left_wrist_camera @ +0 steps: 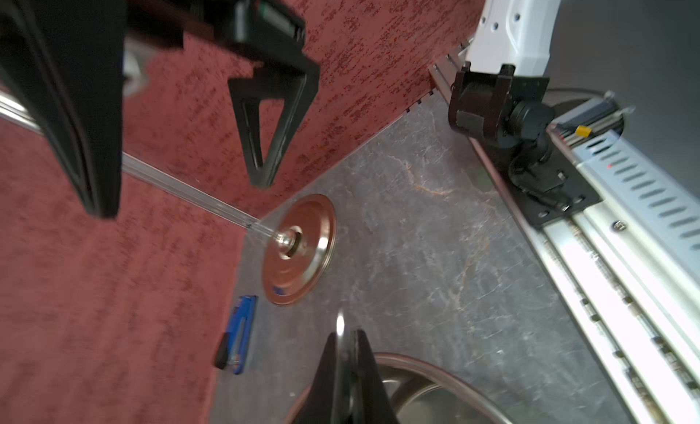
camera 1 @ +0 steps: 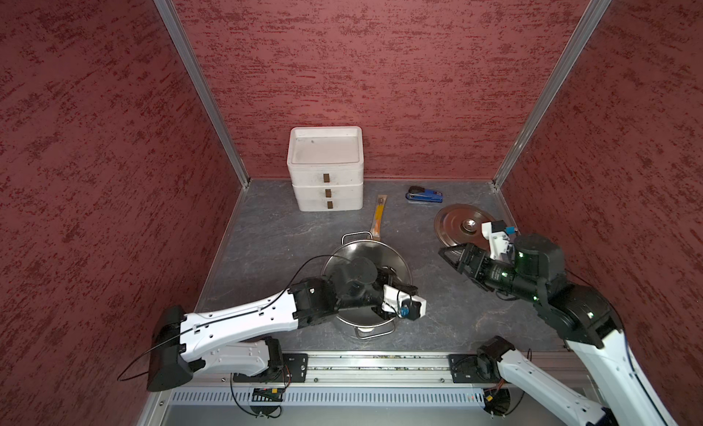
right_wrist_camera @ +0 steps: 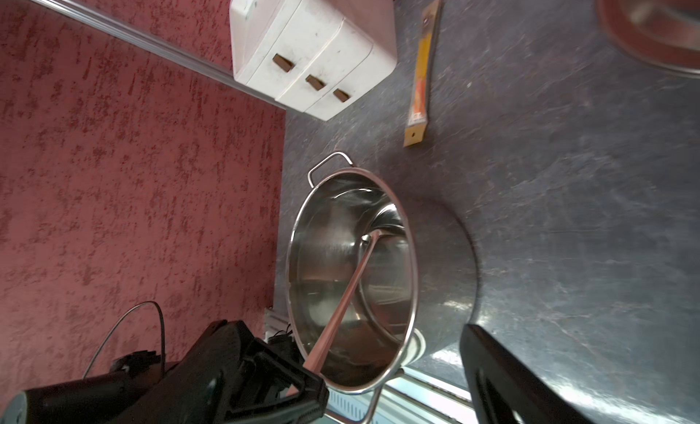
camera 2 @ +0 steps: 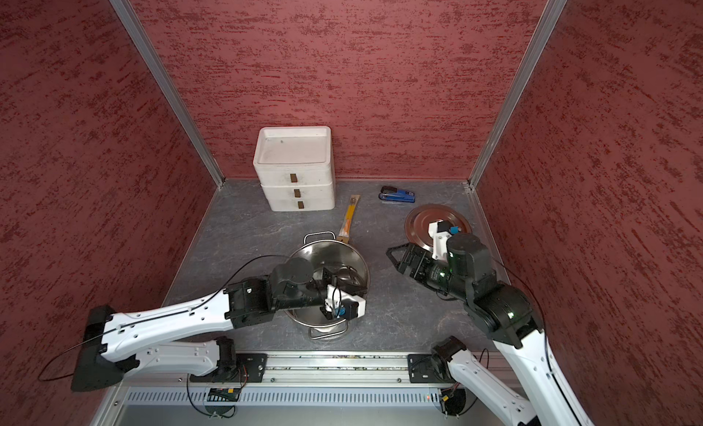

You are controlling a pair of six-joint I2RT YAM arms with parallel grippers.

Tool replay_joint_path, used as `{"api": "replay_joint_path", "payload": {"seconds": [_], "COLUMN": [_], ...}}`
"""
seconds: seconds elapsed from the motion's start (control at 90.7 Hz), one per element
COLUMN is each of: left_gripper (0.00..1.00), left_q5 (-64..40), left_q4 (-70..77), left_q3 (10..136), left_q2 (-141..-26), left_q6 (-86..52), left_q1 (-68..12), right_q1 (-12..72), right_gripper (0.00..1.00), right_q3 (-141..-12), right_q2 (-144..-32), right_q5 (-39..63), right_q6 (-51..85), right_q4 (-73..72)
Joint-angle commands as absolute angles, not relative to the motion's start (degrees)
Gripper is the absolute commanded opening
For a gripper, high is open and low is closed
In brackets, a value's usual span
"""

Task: Stir the soup with a spoon
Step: Stir the soup in the pan with a stick, then place the spoon at the center of the board.

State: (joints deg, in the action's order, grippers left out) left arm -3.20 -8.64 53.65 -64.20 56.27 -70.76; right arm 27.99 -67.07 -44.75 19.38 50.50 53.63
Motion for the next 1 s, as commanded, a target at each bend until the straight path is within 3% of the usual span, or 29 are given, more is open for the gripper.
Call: {"api": "replay_joint_path", "payload": {"seconds": [0.0,0.088,0.298,0.474,0.661,0.849,0.992], "left_gripper": [0.00,0.00,0.00,0.00,0.00,0.00,0.00], "left_q5": [8.5,12.1,15.9,18.3,19.0,18.8,18.7], "left_q4": [-6.4,-6.5,-3.0,-2.2,-0.5,0.0,-0.8], "left_q3": [51.4,51.4,52.0,52.8,54.5,56.7,56.8], "left_q2": [-61.6,-60.8,-58.4,-55.7,-54.5,-54.4,-54.2], "left_q6": [77.3,83.5,92.0,96.7,98.8,98.9,98.1], "left_q1": [-73.6,-74.4,-76.6,-79.6,-81.7,-83.7,-83.7], "right_q1": [28.2,28.4,28.7,29.9,32.0,34.0,37.2], "right_gripper": [0.92,0.87,0.80,0.76,0.73,0.69,0.60], "right_q3": [-68.1,-70.1,-69.3,-68.3,-71.5,-70.0,-68.8], "right_q2": [-50.6,-55.0,-57.0,-58.1,-60.8,-62.0,-62.9], "right_q5": [37.3,47.6,57.5,58.3,56.1,53.3,51.6], "right_q6": [53.3,52.6,61.6,72.4,68.4,68.7,69.6], "right_q4": [45.0,43.8,33.4,17.2,23.5,20.4,16.1]}}
